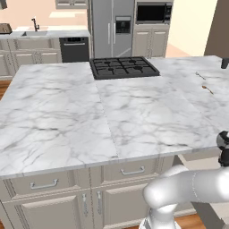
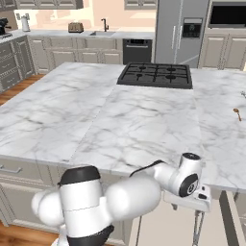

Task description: Take the tongs from the drawer on the right and place them on the dining counter next to the tray containing the kebab skewer.

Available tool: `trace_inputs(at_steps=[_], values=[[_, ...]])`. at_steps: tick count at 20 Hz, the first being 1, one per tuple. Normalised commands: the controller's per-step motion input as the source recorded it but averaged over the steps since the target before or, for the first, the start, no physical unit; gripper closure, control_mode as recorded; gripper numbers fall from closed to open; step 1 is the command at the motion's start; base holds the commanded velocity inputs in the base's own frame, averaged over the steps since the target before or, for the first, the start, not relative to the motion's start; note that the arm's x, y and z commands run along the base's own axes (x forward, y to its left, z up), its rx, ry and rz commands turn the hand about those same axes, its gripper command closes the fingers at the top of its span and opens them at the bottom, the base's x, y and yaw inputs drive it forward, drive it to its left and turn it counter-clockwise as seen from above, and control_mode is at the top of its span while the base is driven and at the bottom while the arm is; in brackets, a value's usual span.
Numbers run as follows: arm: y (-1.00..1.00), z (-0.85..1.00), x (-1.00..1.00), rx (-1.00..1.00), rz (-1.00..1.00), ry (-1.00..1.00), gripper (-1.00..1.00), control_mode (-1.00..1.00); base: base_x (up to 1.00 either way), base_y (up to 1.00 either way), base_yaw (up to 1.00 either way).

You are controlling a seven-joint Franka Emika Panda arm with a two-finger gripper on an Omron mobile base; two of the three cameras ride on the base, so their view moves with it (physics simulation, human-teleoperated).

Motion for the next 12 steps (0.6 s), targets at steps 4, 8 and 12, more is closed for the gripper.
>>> trace_inputs(at_steps=[4, 8, 12], values=[[-0.23, -0.21, 0.04, 0.06, 0.12, 0.06, -1.00, -1.00, 0.00, 0.00, 0.00], [-0.14, -0.23, 0.11, 0.03, 0.06, 0.03, -1.00, -1.00, 0.00, 0.00, 0.00], [-0.11, -0.19, 0.16, 0.03, 0.01, 0.03, -1.00, -1.00, 0.00, 0.00, 0.00]])
